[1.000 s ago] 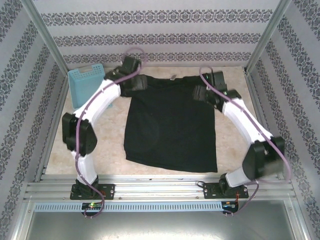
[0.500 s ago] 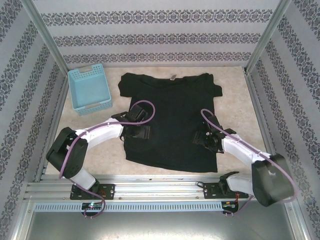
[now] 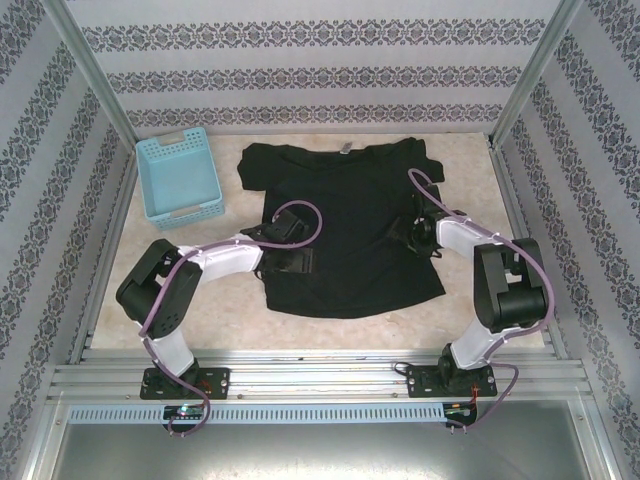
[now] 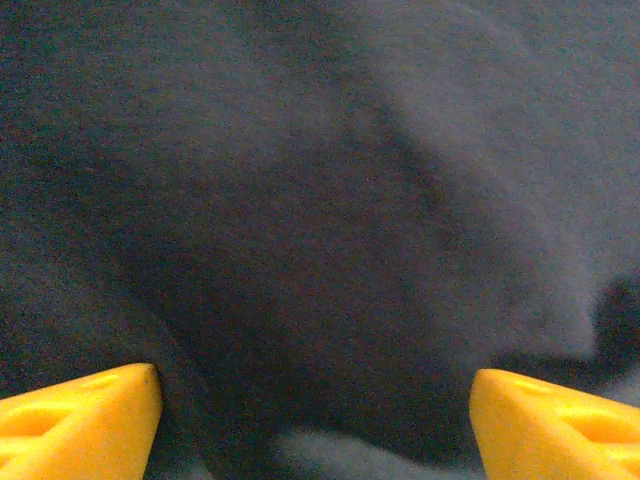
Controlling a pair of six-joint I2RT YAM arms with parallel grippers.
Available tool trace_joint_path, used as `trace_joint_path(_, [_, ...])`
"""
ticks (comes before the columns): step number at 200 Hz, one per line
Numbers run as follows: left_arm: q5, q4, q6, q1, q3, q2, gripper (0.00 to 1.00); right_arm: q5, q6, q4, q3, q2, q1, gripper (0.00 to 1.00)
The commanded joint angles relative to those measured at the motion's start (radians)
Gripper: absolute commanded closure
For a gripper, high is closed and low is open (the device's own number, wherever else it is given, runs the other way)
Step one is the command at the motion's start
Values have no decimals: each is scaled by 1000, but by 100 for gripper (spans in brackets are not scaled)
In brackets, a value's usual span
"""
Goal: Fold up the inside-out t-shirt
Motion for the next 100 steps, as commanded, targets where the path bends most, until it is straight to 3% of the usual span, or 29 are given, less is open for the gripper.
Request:
trace_joint_path(1, [-107, -100, 153, -111, 50, -101, 17, 20, -54, -46, -14, -120, -3, 24])
trace_joint_path(44, [-78, -155, 381, -322, 26, -156, 14, 31, -69, -111, -175, -401, 2, 21])
trace_joint_path(100, [-8, -224, 474, -429, 74, -48, 15, 26, -10, -166, -332, -632, 29, 20])
